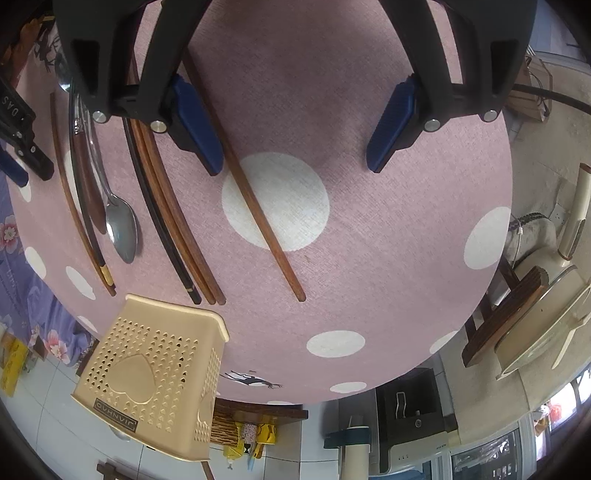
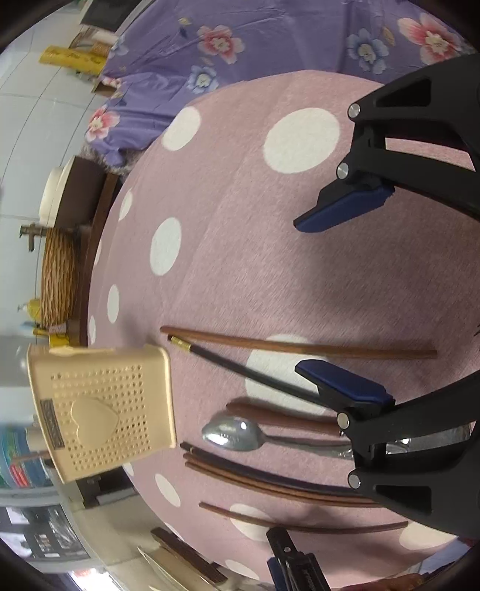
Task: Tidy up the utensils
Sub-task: 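Return the right tool to the table and close on a brown chopstick, then close the left tool on another brown chopstick while the right tool holds its chopstick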
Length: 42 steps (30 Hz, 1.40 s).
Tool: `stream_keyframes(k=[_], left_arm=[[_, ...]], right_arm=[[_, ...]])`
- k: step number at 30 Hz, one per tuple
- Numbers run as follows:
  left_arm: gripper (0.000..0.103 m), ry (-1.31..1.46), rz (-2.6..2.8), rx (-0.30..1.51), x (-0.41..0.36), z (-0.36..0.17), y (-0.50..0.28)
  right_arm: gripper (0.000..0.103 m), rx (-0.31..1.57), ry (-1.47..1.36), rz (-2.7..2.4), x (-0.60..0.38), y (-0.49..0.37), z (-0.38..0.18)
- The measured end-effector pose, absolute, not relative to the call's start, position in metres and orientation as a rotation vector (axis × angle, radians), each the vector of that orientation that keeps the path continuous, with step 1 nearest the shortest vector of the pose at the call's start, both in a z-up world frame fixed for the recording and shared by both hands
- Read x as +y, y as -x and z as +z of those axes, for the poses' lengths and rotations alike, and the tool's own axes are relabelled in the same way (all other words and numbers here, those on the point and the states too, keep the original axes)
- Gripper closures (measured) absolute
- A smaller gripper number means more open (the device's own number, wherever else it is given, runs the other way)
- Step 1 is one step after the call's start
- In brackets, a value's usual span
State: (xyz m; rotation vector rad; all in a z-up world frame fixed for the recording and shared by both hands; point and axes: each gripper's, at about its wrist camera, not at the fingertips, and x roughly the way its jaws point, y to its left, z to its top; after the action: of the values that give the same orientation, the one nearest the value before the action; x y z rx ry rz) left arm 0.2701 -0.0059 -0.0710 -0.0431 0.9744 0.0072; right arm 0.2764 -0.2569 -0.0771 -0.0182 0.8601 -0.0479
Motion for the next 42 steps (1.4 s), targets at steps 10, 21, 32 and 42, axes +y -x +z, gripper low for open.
stream_keyframes(k=[10, 21, 32, 42], left_arm=[[0.026, 0.09, 0.043, 0.936, -0.003, -0.056, -0.297], [0.049, 0.117, 0.053, 0.972, -0.001, -0.07, -0.316], [0.059, 0.109, 0.11, 0.962, -0.006, -0.071, -0.337], [0.093, 0.098, 0.171, 0.95, -0.01, -0.071, -0.344]], right_arm=[[0.056, 0.837, 0.004, 0.044, -0.254, -0.325, -0.068], [0.073, 0.941, -0.013, 0.074, -0.249, -0.38, -0.087], [0.075, 0.921, -0.021, 0.026, -0.252, -0.399, -0.09], [0.09, 0.915, -0.013, 0.005, -0.253, -0.412, -0.09]])
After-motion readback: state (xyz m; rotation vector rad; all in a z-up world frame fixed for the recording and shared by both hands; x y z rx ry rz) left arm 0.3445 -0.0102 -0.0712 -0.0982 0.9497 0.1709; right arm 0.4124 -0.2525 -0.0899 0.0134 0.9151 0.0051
